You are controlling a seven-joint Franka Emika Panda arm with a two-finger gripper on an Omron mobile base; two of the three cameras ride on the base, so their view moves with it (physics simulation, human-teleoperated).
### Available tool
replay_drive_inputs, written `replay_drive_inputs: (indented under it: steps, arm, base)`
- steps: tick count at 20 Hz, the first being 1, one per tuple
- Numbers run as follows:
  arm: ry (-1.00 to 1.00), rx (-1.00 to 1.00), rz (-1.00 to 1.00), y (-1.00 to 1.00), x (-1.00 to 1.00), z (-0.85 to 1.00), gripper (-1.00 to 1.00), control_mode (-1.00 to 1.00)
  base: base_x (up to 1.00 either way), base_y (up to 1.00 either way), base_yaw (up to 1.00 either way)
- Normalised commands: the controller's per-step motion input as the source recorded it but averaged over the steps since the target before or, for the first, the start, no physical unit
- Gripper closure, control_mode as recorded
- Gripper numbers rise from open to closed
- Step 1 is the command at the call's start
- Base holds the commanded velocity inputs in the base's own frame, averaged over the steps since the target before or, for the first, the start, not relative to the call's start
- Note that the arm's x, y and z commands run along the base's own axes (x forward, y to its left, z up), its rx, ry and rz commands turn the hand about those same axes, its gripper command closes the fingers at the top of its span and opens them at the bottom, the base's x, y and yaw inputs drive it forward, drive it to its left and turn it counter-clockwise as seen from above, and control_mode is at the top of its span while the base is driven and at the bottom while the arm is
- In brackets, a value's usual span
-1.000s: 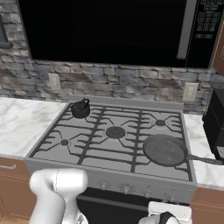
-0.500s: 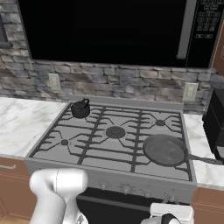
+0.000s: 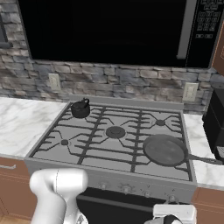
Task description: Pick the pan from the cabinet and place it on the stove. Then turn on the stove burner for the pan.
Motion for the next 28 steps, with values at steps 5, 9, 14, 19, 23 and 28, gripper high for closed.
replay_drive_inputs:
  steps: [5, 9, 14, 19, 23, 28]
  arm:
    - [0.0, -0.1, 0.0, -0.22, -0.13, 0.27, 1.0, -1.0]
    - [0.0, -0.1, 0.0, -0.23, -0.13, 0.28, 1.0, -1.0]
    - [0.0, -0.09, 0.0, -0.2, -0.12, 0.2, 1.0, -1.0]
    - [0.0, -0.09, 0.0, -0.19, -0.11, 0.16, 1.0, -1.0]
    - [0.0, -0.1, 0.0, -0.19, -0.1, 0.16, 1.0, -1.0]
    - [0.0, -0.11, 0.01, -0.16, -0.1, 0.1, 1.0, -1.0]
  base:
    - [0.0, 0.0, 0.0]
    - [0.0, 0.0, 0.0]
    - [0.0, 0.0, 0.0]
    - [0.0, 0.0, 0.0]
    - [0.0, 0.0, 0.0]
    - [0.0, 0.0, 0.0]
